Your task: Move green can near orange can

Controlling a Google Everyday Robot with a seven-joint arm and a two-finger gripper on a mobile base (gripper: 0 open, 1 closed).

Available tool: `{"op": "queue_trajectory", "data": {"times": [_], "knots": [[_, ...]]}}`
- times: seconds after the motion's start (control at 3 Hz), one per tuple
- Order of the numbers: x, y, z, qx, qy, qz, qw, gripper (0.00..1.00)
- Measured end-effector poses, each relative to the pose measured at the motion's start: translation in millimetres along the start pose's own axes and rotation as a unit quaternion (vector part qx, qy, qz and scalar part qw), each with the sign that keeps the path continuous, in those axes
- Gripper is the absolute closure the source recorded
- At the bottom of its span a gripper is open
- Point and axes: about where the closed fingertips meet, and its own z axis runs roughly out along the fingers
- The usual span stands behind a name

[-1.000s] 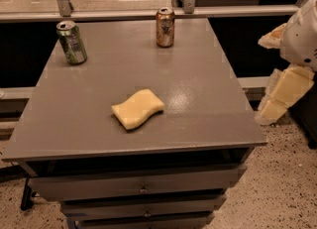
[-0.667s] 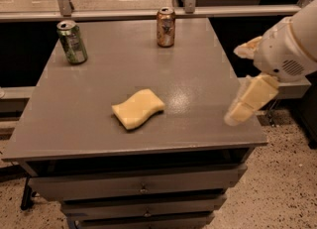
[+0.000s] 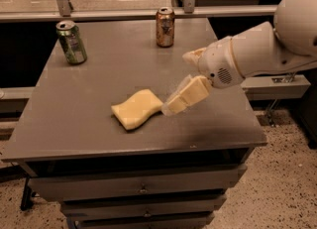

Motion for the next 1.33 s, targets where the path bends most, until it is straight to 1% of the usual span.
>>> {"op": "queue_trajectory", "data": {"times": [0.33, 0.67, 1.0, 1.33], "knots": [[-14, 1, 7, 0.000, -0.022, 0.005, 0.9997, 0.00], [-14, 1, 7, 0.000, -0.022, 0.004, 0.9998, 0.00], [-18, -1, 10, 0.006, -0.043, -0.001, 0.9990, 0.00], [-43, -2, 52, -0.004, -0.109, -0.011, 0.9940, 0.00]]}}
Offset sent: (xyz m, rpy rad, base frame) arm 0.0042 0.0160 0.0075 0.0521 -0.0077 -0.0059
